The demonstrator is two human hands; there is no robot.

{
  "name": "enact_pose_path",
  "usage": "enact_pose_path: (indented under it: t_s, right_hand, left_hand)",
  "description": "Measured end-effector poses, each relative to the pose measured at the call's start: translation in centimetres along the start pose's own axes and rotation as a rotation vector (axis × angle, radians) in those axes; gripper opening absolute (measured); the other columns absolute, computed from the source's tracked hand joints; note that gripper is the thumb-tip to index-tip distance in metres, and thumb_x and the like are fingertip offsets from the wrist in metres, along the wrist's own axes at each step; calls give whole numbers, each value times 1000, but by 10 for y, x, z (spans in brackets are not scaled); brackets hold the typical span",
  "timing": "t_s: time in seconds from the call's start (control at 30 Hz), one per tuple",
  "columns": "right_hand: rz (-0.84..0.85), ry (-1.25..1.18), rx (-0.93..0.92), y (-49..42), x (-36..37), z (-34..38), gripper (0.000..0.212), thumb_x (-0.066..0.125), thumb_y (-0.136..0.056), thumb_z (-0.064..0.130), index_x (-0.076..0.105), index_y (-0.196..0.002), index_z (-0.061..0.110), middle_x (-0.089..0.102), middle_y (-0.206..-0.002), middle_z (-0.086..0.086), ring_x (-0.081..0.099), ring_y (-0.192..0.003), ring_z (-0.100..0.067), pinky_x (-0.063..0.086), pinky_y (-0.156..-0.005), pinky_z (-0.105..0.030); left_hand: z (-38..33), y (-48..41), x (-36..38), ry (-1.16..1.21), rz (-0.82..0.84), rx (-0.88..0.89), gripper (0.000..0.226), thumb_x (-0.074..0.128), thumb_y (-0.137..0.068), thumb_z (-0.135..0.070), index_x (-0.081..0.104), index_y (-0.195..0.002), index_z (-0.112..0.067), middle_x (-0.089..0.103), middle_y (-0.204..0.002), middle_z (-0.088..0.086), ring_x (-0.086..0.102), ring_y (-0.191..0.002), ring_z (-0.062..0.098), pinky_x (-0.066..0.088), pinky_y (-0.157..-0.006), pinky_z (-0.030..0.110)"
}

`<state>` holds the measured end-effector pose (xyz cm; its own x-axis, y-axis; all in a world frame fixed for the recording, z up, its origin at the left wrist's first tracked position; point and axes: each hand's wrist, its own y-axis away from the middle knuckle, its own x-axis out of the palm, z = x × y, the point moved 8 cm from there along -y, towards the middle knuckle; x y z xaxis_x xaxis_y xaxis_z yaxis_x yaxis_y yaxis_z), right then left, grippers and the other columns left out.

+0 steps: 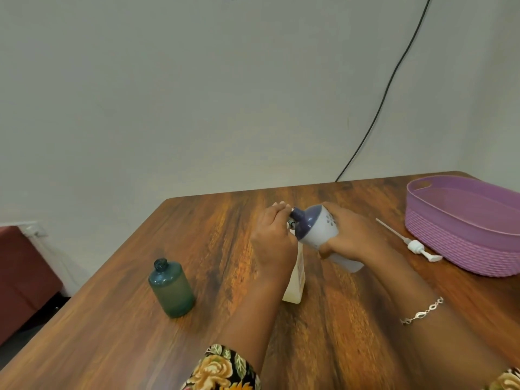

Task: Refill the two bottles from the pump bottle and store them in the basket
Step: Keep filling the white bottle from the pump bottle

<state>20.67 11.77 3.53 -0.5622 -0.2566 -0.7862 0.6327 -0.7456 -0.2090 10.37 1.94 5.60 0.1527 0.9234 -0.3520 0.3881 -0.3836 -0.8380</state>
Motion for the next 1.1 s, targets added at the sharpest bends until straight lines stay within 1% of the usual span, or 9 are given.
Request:
enact_pose_path:
  t_s: [0.1, 0.2, 0.3, 0.43, 0.57, 0.7, 0.83, 0.93, 1.1]
  right_hand:
    - [9, 12, 1, -2, 2, -1, 82, 81, -61, 18, 40, -132, 22, 51, -121, -4, 45, -98, -14, 40, -77, -29]
    - [29, 23, -29, -3, 0, 5, 77, 80, -63, 17, 41, -130, 20, 52, -118, -4, 49, -99, -17, 42, -78, -29]
    - [18, 3, -29, -3, -5, 7, 77, 80, -63, 18, 42, -130, 20, 50, -118, -4, 47, -100, -17, 41, -77, -29]
    - [8, 22, -33, -6, -7, 9, 79, 81, -58, 18, 43, -128, 23, 51, -115, -3, 47, -99, -17, 41, -73, -29]
    - [19, 35, -13, -4, -4, 5, 77, 80, -60, 16, 43, -127, 23, 45, -105, 3, 45, -97, -16, 41, -74, -29]
    - [9, 15, -6, -4, -3, 4, 77, 81, -58, 18, 44, -125, 24, 52, -112, -1, 49, -99, -18, 47, -77, -33]
    - [-13, -18, -9, -3, -7, 7, 78, 81, -59, 18, 43, -127, 24, 50, -111, 0, 46, -96, -15, 43, -74, -30]
    - [-13, -4, -19, -4, -8, 9, 75, 80, -60, 16, 44, -126, 23, 51, -113, -2, 46, -96, -15, 42, -75, -29]
    - [-5, 45, -3, 1, -3, 7, 79, 80, -64, 18, 40, -132, 23, 49, -124, -3, 47, -109, -19, 41, -84, -30]
  left_hand:
    - [5, 3, 2, 2, 18, 2, 23, 58, -70, 5, 72, -87, -1, 70, -85, 9, 67, -79, 21, 52, -70, 23]
    - [-1, -1, -1, -8, 42, 23, 25, 54, -71, 3, 72, -87, -1, 70, -85, 9, 67, -79, 21, 49, -70, 20]
    - [-4, -11, -6, 12, 61, 11, 27, 51, -68, 6, 72, -83, 0, 69, -83, 10, 64, -76, 23, 45, -65, 21]
    - [-1, -10, -7, 30, 7, -9, 27, 50, -69, 6, 72, -83, -1, 69, -81, 10, 64, -75, 21, 44, -65, 20]
    - [7, 0, -2, 65, -31, 14, 30, 42, -78, -6, 72, -83, -2, 69, -81, 7, 60, -78, 12, 47, -66, 16]
    - [5, -2, 1, 38, 27, 33, 32, 42, -78, -8, 72, -86, -2, 69, -84, 6, 61, -82, 14, 47, -69, 16]
    - [2, -15, -3, 10, 77, 9, 40, 36, -76, -9, 73, -87, -2, 71, -86, 9, 64, -81, 21, 44, -69, 20]
    - [4, -12, -4, 17, 62, -17, 39, 36, -75, -9, 73, -86, -3, 71, -86, 8, 64, -80, 18, 45, -69, 18]
    - [6, 1, -2, 36, 37, -8, 34, 40, -77, -9, 73, -85, -3, 70, -84, 7, 63, -80, 14, 49, -70, 17]
